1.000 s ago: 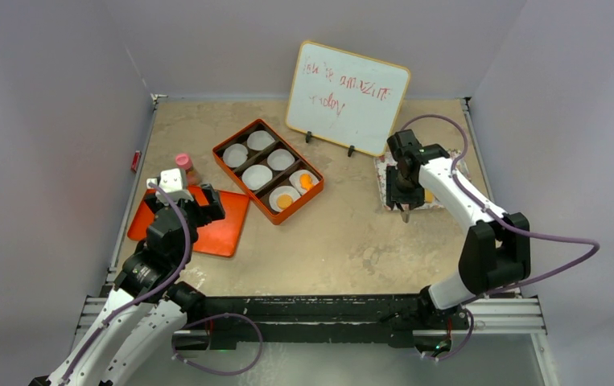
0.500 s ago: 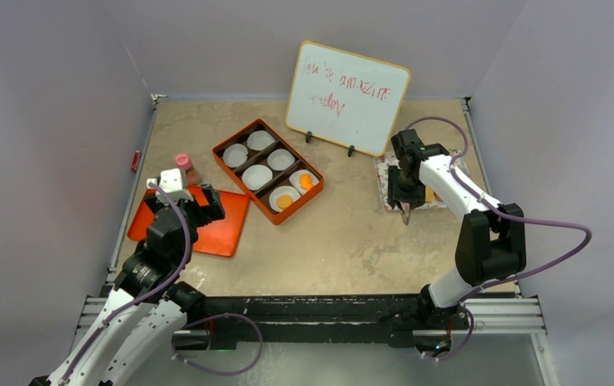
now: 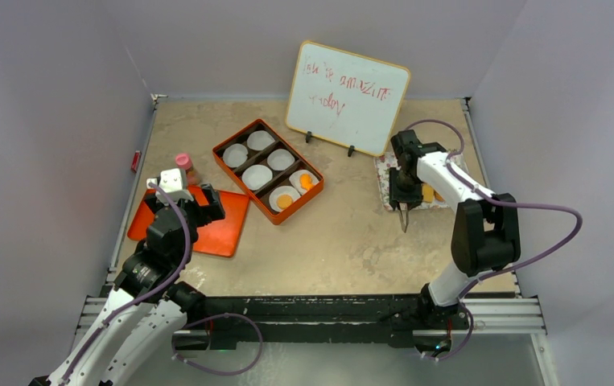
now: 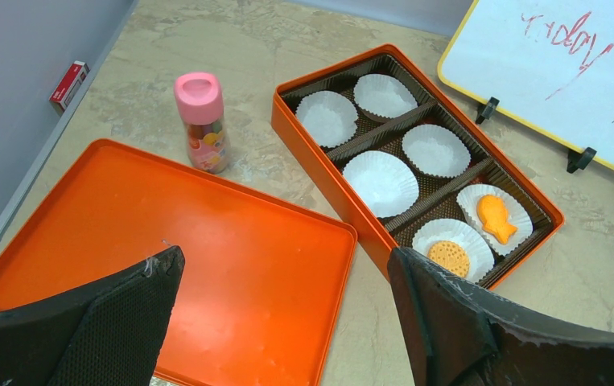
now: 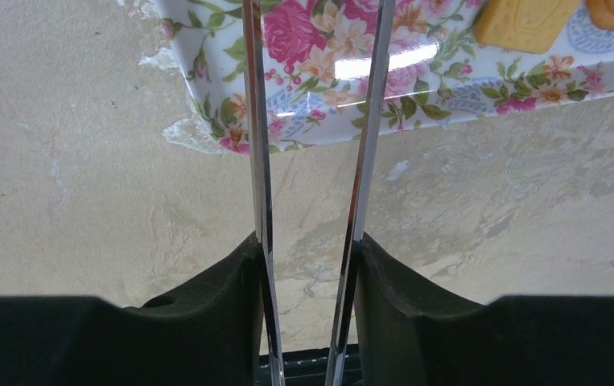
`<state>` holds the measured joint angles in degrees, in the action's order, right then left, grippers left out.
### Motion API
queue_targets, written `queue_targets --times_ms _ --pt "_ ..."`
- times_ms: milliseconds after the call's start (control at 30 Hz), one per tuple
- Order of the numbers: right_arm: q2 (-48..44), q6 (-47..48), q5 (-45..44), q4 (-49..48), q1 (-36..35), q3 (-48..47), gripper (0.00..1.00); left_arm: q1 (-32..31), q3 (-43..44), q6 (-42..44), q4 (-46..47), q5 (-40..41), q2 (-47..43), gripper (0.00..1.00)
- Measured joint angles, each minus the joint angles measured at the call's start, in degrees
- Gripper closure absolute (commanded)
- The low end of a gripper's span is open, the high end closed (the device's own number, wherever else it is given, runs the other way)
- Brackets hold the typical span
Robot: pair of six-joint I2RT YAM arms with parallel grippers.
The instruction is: Pack the cookies
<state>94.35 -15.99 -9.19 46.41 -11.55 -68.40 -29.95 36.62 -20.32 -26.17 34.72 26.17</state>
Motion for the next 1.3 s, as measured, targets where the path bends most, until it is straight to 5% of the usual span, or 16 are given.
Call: queue_targets --times_ms 900,1300 --pt "-4.87 3.19 2.75 4.83 -0.74 -11.26 0.76 0.28 -0.28 0.0 0.02 -0.02 0.33 0.03" --pt "-3.63 3.65 3.21 5.14 -12.17 -19.82 0.76 0.28 -0.44 0.0 0.02 -0.02 0.33 0.03"
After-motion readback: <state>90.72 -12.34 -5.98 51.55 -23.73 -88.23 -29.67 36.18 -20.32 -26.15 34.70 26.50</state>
